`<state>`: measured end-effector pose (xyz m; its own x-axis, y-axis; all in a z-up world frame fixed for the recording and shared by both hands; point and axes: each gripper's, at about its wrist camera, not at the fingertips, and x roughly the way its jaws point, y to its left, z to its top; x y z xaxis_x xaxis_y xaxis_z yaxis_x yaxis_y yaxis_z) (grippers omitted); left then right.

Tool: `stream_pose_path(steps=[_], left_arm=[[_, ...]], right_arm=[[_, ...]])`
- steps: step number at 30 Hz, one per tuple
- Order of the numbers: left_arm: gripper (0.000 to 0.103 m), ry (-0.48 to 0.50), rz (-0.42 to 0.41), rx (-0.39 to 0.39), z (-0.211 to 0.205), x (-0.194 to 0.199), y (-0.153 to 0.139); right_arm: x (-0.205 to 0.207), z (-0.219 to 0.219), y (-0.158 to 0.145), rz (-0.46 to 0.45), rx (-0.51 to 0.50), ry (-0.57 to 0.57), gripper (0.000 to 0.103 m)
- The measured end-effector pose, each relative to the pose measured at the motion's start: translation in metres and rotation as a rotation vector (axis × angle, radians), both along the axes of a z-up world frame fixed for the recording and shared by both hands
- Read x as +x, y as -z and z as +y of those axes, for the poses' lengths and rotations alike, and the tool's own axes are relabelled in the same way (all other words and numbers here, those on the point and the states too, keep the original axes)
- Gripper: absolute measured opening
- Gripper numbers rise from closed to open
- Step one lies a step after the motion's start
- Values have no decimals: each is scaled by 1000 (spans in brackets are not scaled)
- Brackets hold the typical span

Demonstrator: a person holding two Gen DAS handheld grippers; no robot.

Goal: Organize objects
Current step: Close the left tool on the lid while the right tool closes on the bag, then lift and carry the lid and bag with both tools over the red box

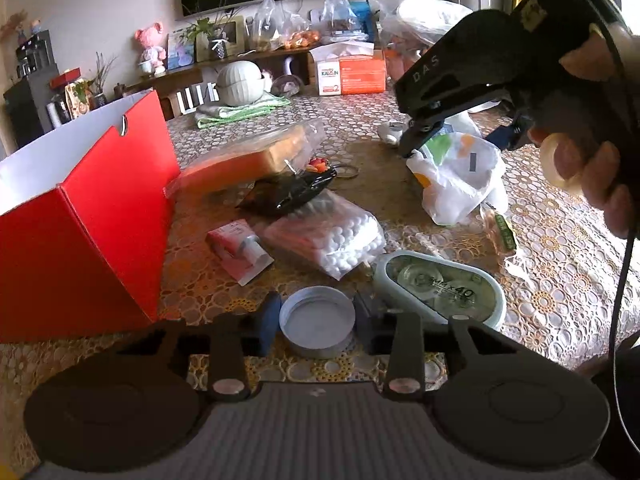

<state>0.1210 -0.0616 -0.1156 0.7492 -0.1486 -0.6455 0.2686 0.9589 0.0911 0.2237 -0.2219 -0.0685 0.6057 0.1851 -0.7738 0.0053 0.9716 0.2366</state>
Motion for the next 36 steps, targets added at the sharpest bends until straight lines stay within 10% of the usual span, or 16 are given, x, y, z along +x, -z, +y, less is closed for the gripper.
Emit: stream_pose_path(steps=[8,36], left_arm=[[38,-27,8,-13,7,1,-3],[38,-84,-135,-101,64,-53,-118]], right_arm=[[-10,4,-15,-46,-20,-42,25],[-94,43,-129,-215,10,-353,25]])
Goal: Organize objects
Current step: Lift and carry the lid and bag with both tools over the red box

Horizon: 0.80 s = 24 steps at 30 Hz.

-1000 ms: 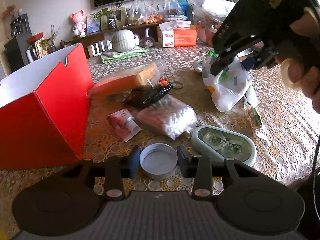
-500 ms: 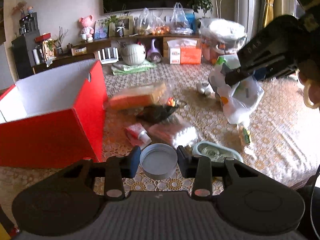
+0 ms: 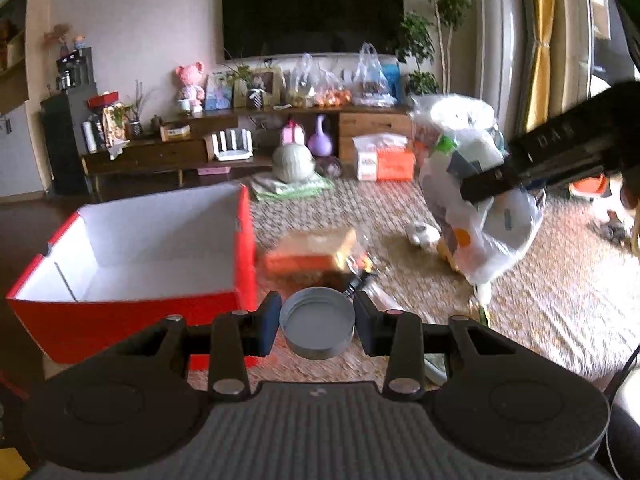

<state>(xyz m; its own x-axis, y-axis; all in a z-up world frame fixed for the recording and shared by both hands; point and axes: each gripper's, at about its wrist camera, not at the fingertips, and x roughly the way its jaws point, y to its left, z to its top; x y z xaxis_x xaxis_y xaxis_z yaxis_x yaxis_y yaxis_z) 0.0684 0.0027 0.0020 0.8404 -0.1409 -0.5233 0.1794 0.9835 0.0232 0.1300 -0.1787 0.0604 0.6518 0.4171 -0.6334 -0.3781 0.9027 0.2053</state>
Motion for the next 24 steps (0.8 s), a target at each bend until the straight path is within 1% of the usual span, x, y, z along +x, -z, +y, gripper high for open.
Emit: stream_pose_path(steps=[2,3,4,7,12,19,24], left_arm=[[38,-15,-8,-6,11,2,-10],[38,-24,-13,-1,17,3,-13],[38,-56,-20,7,22,4,-17],[38,-81,-31,13,42,9,-27],[38,-129,-36,16,79,20,-39],[38,-186,-36,36,125,45,-49],[38,-232,-16,21,161,73,-46]], right_arm=[[0,10,-7,-2,3,-30,25],[1,14,-10,-4,2,-44,25],[2,19,-13,-9,1,-56,25],[6,35,-22,-21,12,-95,25],[11,70,-29,-43,22,-156,25],[33,126,-23,-35,24,-219,25],[55,164,-6,-9,12,-241,25]])
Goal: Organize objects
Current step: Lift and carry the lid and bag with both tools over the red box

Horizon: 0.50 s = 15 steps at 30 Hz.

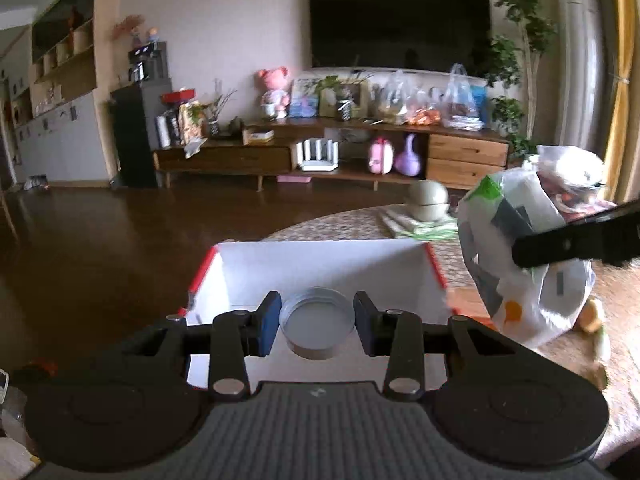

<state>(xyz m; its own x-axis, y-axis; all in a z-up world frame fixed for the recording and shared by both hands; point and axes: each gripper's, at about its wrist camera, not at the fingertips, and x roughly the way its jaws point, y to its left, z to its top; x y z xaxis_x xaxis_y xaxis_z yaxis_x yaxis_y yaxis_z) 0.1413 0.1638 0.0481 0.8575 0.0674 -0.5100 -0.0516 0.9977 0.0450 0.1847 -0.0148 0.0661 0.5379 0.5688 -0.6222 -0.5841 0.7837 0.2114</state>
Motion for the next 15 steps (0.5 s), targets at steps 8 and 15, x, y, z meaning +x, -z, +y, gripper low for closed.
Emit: stream_pose_path(steps=[8,15], left_arm=[[38,-27,94,-5,35,54,26],[38,-49,236,28,51,101,65]], right_arm=[[33,47,42,46,-85,-9,25],[44,74,82,102,-163,-27,25]])
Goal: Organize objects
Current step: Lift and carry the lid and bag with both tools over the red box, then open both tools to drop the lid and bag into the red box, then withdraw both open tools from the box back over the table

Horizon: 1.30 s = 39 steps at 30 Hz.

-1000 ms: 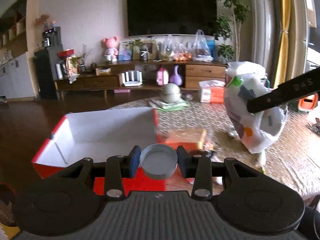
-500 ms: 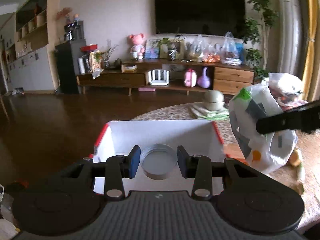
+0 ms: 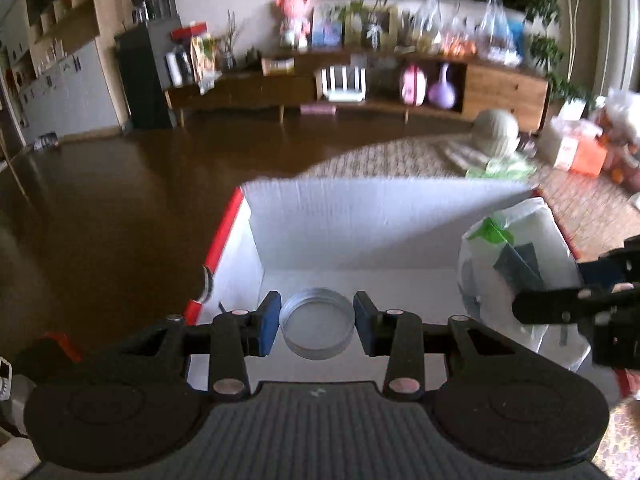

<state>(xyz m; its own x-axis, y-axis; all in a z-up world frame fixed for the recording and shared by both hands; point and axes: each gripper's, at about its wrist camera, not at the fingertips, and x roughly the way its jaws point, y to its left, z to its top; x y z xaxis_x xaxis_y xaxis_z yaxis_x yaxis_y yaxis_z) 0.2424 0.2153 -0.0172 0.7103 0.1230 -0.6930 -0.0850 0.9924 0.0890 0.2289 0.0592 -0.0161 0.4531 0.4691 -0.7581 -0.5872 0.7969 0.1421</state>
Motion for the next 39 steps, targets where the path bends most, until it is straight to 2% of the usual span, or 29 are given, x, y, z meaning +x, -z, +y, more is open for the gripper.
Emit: stream_pose_path(steps=[9,12,16,18,23,32,39], left_arm=[[38,25,157,-39,6,30,29],[38,9,228,-55,11,35,37],[42,-15,277,-93,17,37,42],[57,-26,274,-98,17,37,43],[60,-35,255,-95,16,32,36],[60,-65,160,-79,12,5,12],[60,-66,78,-64,1,-22,-19]], right_arm=[[3,18,26,56,-74,-23,28],[3,20,28,55,-86,-40,32],[3,21,27,60,-90,-62,41],[5,23,25,44,-94,-70,47],[-4,19,9,0,-57,-82,66],[-24,-15,-25,-33,16,-57,67],[-43,-44,-50,-60,55,-44,67]])
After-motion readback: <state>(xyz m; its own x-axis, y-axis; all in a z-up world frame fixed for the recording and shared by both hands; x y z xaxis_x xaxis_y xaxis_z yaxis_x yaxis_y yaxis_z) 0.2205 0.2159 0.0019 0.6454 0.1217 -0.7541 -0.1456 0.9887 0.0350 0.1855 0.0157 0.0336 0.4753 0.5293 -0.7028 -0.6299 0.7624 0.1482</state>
